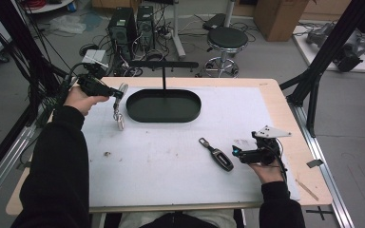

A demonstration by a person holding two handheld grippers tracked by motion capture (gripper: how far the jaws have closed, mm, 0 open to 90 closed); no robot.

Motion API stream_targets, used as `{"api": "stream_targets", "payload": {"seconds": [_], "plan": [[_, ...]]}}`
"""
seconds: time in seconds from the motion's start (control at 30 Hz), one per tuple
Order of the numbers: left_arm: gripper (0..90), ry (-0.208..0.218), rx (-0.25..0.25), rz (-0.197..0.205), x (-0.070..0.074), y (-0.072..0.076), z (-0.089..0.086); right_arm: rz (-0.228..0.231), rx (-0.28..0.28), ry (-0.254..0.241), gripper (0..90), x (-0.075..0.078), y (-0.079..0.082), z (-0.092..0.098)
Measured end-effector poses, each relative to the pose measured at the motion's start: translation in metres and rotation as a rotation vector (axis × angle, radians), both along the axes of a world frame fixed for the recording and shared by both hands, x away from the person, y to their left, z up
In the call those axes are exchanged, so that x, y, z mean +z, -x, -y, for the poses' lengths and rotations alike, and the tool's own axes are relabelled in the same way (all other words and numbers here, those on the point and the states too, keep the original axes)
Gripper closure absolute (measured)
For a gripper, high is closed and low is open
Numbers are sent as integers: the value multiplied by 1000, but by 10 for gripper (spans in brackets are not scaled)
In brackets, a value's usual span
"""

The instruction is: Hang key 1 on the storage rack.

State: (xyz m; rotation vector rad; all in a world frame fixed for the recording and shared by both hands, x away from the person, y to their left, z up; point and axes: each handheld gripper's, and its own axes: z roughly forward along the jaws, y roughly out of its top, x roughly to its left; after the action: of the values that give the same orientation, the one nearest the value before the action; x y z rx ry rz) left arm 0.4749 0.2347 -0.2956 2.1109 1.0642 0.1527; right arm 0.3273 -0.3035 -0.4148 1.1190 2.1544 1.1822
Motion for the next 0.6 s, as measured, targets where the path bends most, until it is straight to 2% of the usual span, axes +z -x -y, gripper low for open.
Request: {"api": "stream_targets", "payload": {"seconds": [0.07,0.13,0.27,0.33,0.43,0.6], "plan": [[749,18,-1,7,7,0,3,-2,3,5,10,0,0,-1],[750,12,0,17,13,-1,6,6,-1,9,10,0,0,0],[750,28,7,34,23,-2,9,8,-4,-4,10,1,0,1],[750,51,1,41,26,-3,10,12,-2,-4,10,1,0,1],[750,39,-4,46,28,-3,14,12,1,0,10,0,0,0],[750,52,-13,56,34,-5,22,10,4,0,10,0,0,-1]]}}
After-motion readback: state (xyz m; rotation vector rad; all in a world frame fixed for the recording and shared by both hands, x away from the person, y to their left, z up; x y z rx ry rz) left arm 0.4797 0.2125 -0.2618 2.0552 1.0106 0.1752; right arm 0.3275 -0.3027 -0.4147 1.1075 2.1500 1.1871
